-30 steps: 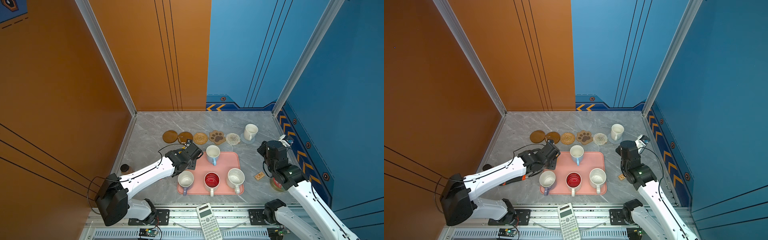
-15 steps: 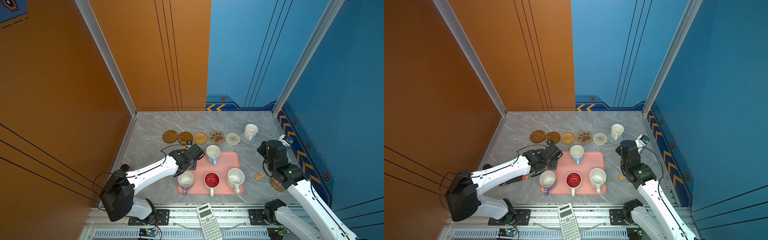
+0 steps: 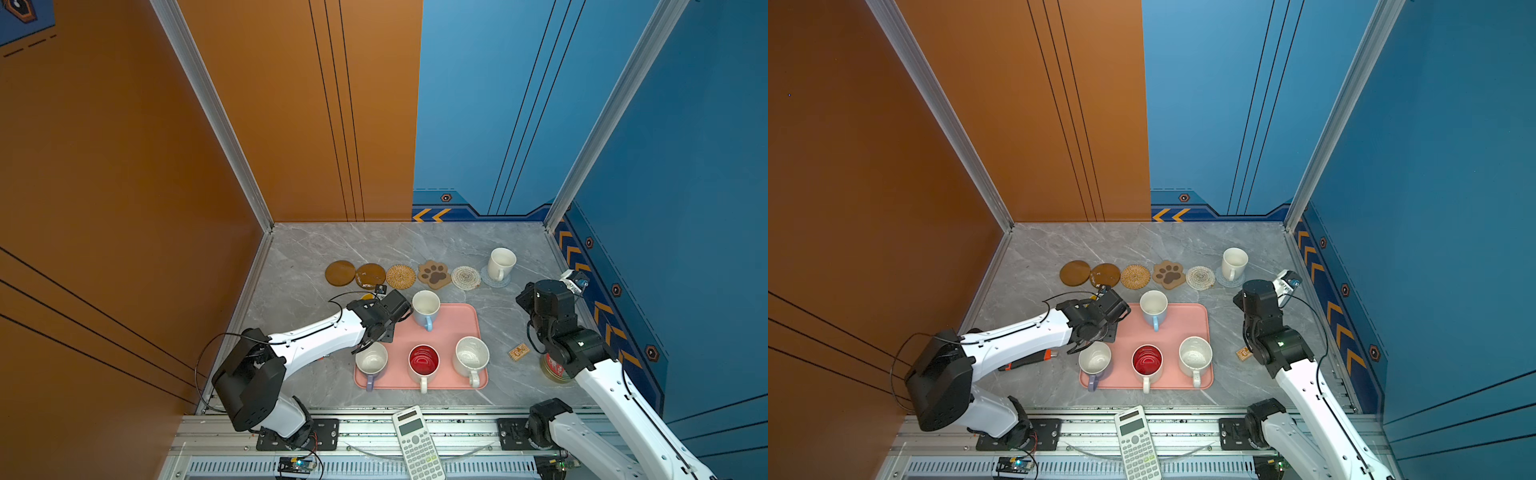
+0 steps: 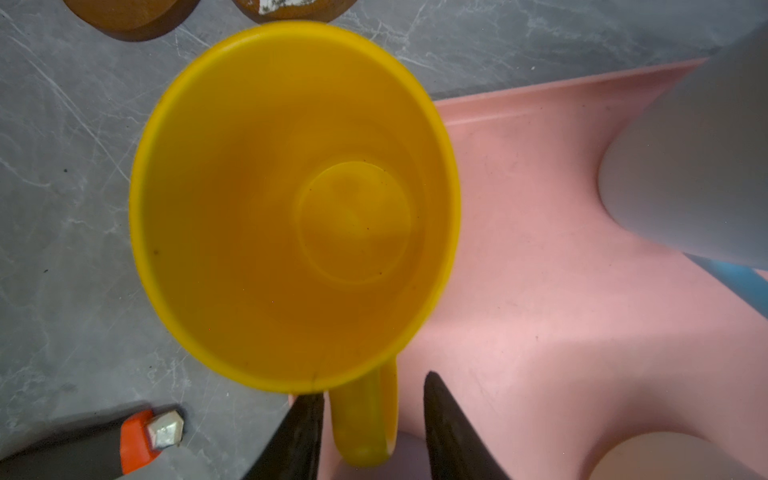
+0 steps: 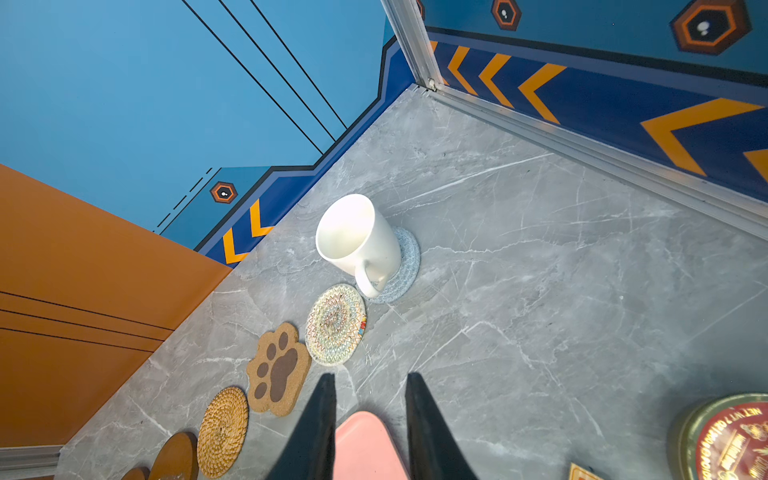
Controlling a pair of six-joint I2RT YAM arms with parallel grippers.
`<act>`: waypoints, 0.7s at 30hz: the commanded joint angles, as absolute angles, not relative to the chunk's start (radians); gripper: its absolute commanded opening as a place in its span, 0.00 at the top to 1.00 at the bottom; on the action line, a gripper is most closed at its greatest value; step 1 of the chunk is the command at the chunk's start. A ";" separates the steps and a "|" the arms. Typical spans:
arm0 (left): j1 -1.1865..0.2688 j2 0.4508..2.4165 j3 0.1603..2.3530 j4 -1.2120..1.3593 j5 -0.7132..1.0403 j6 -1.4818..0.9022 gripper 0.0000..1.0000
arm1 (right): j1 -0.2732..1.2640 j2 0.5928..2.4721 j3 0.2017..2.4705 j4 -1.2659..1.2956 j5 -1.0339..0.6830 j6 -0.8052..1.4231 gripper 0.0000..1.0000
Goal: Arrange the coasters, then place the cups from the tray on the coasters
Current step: 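Lower the left gripper onto the yellow mug rim and grasp it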
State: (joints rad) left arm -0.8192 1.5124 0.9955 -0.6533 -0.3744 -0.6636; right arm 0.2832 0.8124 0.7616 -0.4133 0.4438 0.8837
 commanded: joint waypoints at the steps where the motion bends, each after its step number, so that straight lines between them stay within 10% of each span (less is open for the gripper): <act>1: -0.809 1.527 1.011 -0.651 -0.390 -0.675 0.60 | 0.274 0.802 0.747 -0.448 0.432 0.894 0.73; 21: -0.759 1.547 0.977 -0.594 -0.354 -0.667 0.67 | 0.265 0.809 0.744 -0.448 0.424 0.899 0.72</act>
State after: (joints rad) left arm -0.7727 1.5303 0.9943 -0.6151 -0.3630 -0.6632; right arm 0.2714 0.8127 0.7578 -0.4137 0.4362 0.8913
